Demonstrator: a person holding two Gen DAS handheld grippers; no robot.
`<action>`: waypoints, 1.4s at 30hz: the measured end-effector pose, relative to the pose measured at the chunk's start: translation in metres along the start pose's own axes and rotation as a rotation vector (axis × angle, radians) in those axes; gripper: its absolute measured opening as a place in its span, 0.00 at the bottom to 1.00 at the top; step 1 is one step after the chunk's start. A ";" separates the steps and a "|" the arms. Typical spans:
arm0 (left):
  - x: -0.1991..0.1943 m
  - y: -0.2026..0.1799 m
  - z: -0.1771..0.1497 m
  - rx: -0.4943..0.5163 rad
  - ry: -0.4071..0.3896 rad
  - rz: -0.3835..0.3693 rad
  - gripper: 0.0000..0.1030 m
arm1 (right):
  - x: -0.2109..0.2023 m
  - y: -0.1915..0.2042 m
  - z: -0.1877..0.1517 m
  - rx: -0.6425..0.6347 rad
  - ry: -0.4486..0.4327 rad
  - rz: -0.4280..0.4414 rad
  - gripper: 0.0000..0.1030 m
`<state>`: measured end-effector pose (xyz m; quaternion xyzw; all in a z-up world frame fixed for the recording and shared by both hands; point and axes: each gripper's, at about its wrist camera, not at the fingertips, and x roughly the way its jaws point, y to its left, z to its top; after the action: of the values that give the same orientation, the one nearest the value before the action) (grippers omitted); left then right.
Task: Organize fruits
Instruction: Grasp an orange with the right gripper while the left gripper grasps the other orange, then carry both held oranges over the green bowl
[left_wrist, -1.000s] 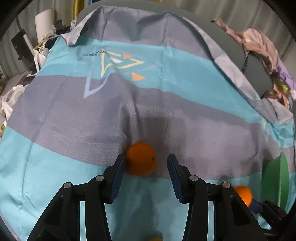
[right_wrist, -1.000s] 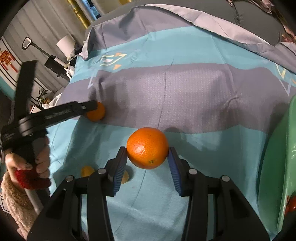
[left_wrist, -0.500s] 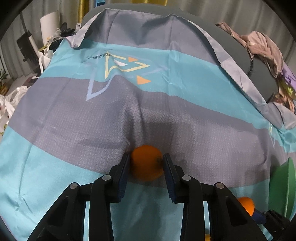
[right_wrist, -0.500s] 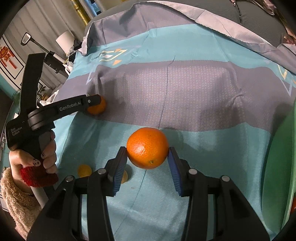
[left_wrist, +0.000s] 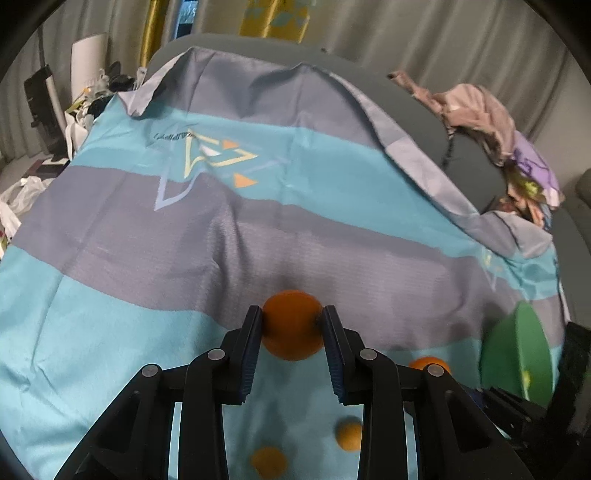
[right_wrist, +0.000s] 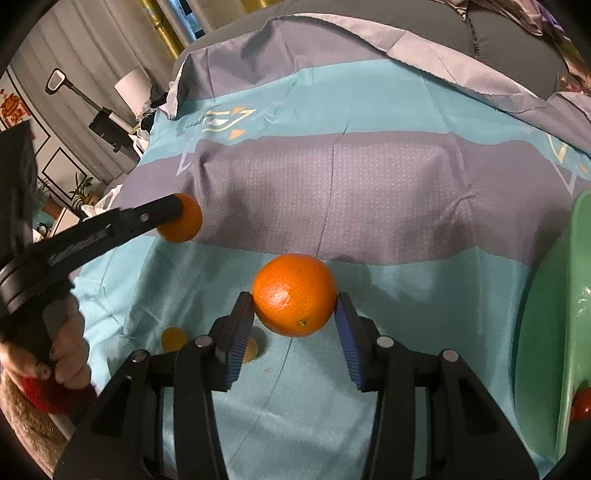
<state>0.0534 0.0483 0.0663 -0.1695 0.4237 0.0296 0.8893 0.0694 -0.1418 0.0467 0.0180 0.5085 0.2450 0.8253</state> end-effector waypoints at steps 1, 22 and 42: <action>-0.004 -0.002 -0.001 0.007 -0.008 -0.009 0.31 | -0.001 0.000 0.000 -0.001 -0.005 0.000 0.44; -0.036 -0.029 -0.022 0.100 -0.013 -0.167 0.31 | -0.038 -0.016 0.002 0.045 -0.089 0.048 0.44; -0.051 -0.069 -0.039 0.206 -0.017 -0.250 0.31 | -0.073 -0.044 -0.017 0.120 -0.154 0.053 0.44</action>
<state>0.0051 -0.0243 0.1019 -0.1284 0.3926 -0.1234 0.9023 0.0456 -0.2151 0.0868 0.0998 0.4565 0.2335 0.8527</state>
